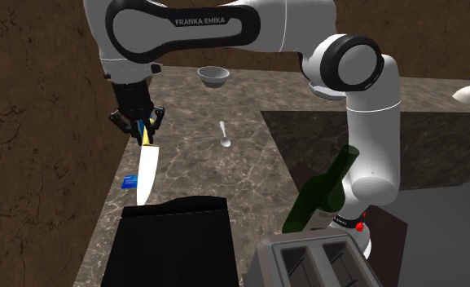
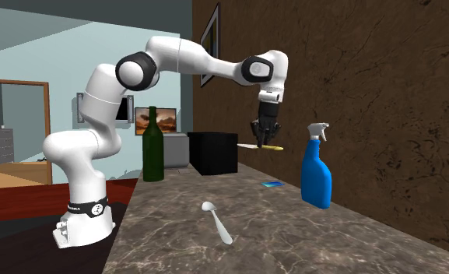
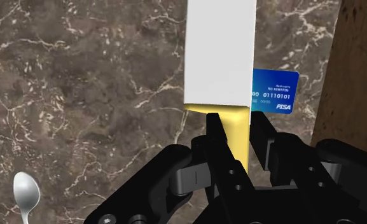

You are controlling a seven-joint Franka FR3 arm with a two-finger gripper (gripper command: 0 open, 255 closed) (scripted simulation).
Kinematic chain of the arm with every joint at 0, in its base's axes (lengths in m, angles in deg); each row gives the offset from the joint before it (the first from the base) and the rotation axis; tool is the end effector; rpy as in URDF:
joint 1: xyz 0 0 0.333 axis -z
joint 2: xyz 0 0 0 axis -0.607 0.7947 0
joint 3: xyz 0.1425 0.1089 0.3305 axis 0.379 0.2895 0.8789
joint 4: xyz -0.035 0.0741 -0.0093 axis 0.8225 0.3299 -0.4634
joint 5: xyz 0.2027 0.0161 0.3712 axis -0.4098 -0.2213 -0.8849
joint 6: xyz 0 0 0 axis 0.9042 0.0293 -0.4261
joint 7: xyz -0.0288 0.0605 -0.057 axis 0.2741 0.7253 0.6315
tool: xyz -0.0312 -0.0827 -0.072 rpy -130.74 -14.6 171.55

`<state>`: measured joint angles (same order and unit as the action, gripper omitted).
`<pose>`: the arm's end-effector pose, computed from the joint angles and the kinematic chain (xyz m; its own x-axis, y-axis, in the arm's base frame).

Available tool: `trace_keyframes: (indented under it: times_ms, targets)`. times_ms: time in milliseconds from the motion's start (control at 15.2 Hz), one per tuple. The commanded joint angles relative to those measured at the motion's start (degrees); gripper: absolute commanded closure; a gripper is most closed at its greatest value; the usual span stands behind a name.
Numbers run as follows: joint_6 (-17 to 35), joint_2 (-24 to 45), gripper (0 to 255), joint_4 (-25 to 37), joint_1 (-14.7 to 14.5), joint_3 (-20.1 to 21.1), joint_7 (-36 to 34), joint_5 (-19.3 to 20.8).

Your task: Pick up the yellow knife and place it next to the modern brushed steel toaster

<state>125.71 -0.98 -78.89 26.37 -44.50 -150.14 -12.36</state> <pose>0.5962 0.4170 0.5325 0.8195 -0.5470 -0.1708 -0.5445 -0.8362 0.0656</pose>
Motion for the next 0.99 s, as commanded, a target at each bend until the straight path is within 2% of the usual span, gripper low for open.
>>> trace_keyframes:
  times_ms: [0, 528, 924]
  targets:
    - [-1.75, 0.32, 255, 2.05, -0.39, 0.02, -0.18, 0.12]
    - [-8.83, 1.83, 255, 10.74, -2.08, 0.04, -0.79, 0.75]
    - [-15.17, 4.36, 255, 19.73, -4.33, -0.16, -1.35, 1.85]
